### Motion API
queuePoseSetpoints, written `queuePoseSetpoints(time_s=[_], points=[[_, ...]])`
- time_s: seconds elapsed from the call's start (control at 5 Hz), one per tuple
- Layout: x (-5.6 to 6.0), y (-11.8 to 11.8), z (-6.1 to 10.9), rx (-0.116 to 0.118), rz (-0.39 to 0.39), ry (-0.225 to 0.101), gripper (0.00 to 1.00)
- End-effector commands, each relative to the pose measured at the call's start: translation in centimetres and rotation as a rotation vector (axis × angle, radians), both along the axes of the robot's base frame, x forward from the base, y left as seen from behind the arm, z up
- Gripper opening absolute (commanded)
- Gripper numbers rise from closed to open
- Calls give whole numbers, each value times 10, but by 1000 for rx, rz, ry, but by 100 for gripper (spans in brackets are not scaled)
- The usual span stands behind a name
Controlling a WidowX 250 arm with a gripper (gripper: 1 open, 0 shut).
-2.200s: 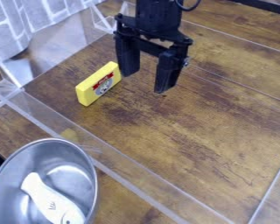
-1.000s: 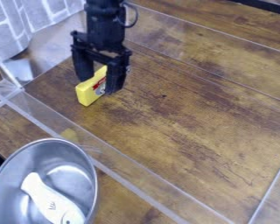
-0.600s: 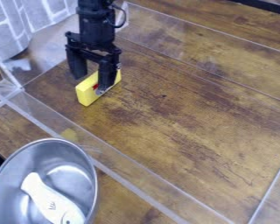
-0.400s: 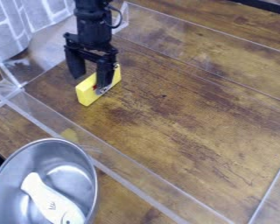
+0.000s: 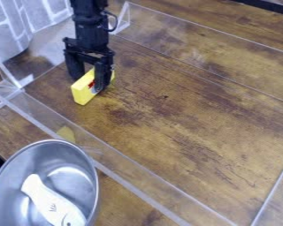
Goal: Move the yellow butter to the left side of the table
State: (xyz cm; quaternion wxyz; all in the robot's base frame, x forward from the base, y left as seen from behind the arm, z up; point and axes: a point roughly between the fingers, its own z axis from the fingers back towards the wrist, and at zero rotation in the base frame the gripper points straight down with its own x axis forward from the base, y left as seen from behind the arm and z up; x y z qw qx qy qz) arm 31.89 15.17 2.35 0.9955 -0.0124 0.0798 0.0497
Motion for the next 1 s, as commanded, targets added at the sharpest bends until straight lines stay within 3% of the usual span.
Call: queuePoseSetpoints(time_s=[0.0, 0.8], points=[[7, 14, 12, 21, 23, -54, 100], [11, 22, 2, -4, 39, -44, 100]])
